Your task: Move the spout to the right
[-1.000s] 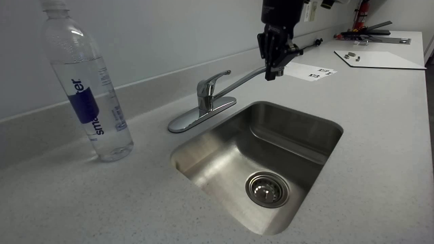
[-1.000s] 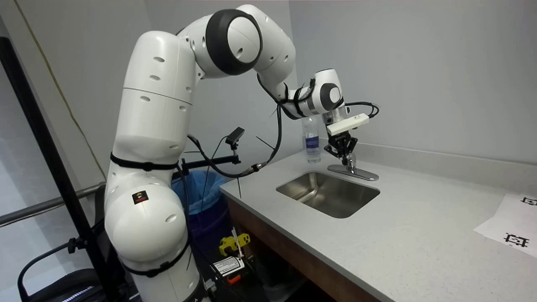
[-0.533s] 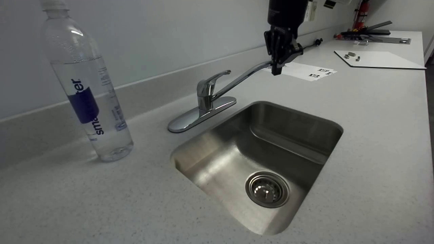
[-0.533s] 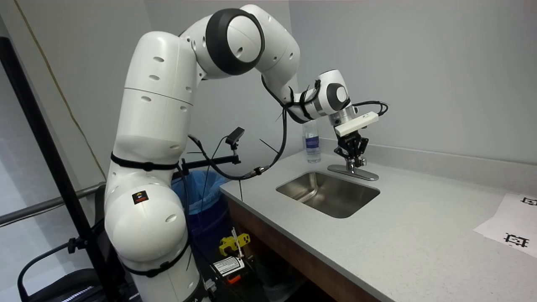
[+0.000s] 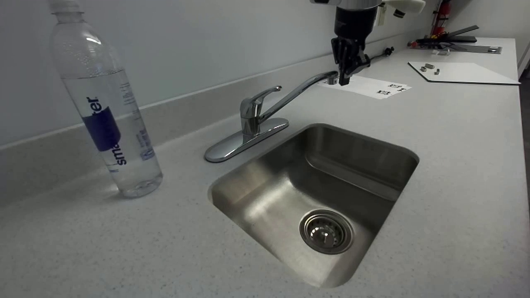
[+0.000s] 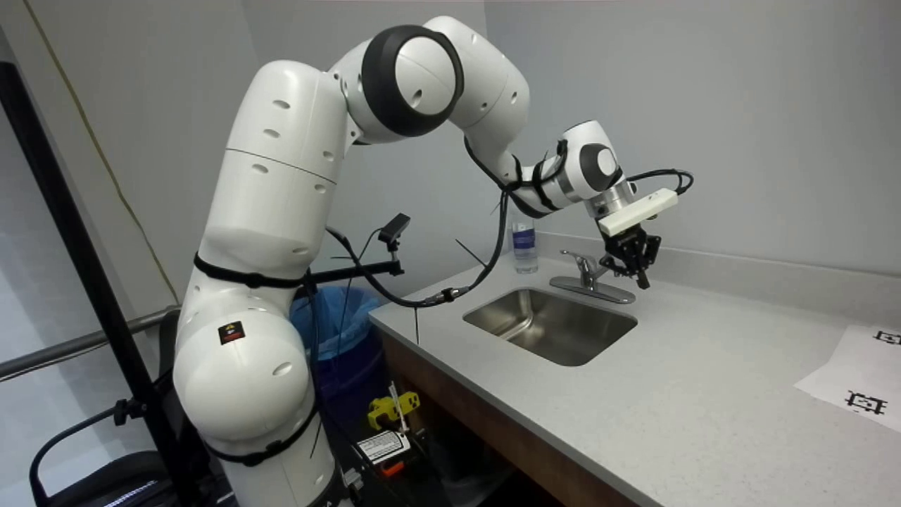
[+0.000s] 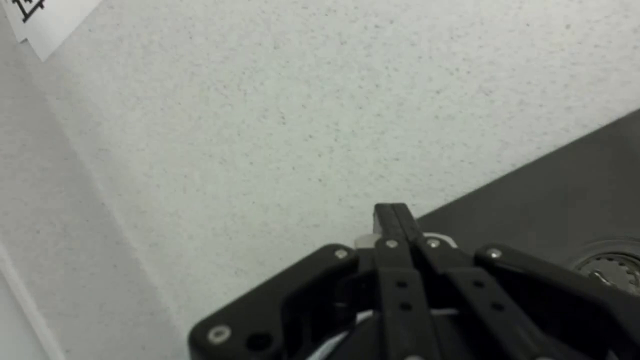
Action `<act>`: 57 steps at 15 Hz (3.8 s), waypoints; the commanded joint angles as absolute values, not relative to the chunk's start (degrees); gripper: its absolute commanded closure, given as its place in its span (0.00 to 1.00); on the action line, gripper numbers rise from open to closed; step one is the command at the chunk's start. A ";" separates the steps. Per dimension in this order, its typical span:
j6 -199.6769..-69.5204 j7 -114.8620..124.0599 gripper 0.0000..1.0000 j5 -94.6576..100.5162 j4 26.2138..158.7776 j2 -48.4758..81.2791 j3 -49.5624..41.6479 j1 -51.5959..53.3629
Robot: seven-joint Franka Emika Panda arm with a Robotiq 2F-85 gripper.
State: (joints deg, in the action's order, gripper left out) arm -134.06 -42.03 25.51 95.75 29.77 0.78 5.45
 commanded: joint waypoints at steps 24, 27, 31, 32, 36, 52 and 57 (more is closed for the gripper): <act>-137.13 -28.58 1.00 25.03 92.16 22.67 5.01 9.08; -137.31 -26.09 1.00 24.02 96.34 18.45 6.44 9.25; -137.72 -23.12 1.00 22.55 102.25 13.39 8.06 9.36; -137.66 -22.36 1.00 22.19 103.60 12.19 8.42 9.47; -137.54 -20.90 0.74 20.27 108.48 7.96 9.74 9.63; -139.35 -21.57 0.00 17.55 119.57 -4.55 10.65 9.57; -138.01 -21.51 0.00 17.66 118.11 -3.68 10.40 9.79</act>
State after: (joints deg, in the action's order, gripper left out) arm -138.18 -21.55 17.64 118.27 -3.74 10.61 9.52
